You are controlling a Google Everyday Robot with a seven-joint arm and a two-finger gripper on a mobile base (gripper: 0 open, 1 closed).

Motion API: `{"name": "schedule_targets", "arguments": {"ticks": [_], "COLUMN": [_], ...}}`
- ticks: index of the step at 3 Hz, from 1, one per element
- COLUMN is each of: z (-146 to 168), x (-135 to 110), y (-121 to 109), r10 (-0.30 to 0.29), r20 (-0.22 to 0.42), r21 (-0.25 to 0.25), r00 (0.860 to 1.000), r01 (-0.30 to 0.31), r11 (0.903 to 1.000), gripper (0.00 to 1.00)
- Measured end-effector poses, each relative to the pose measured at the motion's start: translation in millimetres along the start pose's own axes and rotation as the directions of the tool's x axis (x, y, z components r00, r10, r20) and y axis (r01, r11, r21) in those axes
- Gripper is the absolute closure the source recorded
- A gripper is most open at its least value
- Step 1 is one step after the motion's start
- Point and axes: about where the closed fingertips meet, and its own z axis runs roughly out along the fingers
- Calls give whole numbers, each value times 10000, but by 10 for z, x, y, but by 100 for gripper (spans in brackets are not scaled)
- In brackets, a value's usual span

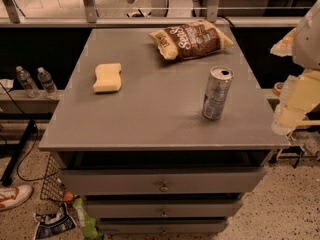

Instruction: Move redbull can near sponge

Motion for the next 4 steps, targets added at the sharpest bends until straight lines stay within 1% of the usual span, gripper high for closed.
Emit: {"name": "schedule_targets", "arguments": {"ticks": [1, 2, 3, 4], "z": [0, 76, 284, 492], "x": [0, -88, -191, -243], "y": [0, -14, -73, -167], "r10": [0, -43, -59, 192], "r20": [1, 407, 820, 1446], "r21": [2, -71, -290, -473], "r00": [10000, 9992, 9966, 9893], "r01": [0, 46, 83, -125], "r11": [10000, 10000, 9995, 9988], "gripper": [0, 0, 0, 0]}}
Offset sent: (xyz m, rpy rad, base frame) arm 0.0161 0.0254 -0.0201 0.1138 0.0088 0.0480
